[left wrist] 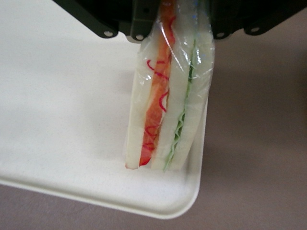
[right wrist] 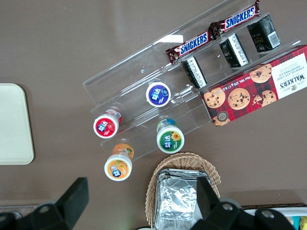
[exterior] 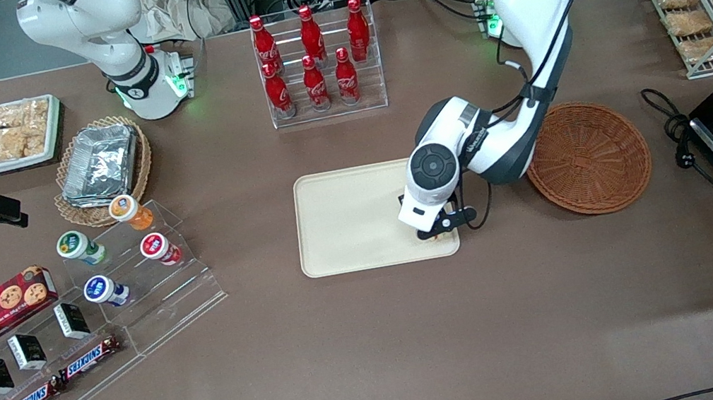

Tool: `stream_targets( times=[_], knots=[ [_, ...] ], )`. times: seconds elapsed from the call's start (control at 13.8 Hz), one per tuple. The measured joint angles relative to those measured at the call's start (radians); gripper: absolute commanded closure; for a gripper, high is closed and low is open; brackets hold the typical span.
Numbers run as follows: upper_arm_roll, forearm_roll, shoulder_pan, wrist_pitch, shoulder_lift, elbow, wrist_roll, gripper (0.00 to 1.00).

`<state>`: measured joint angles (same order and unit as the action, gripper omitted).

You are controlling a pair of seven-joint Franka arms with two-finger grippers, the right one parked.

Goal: Place sandwich from basket to tray

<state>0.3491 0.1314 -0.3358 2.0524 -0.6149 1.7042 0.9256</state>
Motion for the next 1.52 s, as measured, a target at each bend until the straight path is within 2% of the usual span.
stream_targets(
  times=[0.36,0.51,0.58,0.65,1.16,1.37,1.52],
  knots=[
    [0.0,0.003,-0.001,0.004,-0.019,0.001,0.0,0.65],
    [0.0,0.003,-0.001,0.006,-0.029,0.002,0.0,0.61],
    [0.0,0.003,-0.001,0.007,-0.032,0.003,0.0,0.38],
    [-0.001,0.005,-0.001,0.007,-0.035,0.004,0.0,0.0],
    [-0.001,0.025,-0.001,-0.001,-0.016,-0.01,0.0,0.0],
    [-0.001,0.021,0.004,-0.021,0.055,-0.024,0.002,0.0],
    [-0.003,-0.01,0.019,-0.05,0.118,-0.028,0.003,0.0]
  ],
)
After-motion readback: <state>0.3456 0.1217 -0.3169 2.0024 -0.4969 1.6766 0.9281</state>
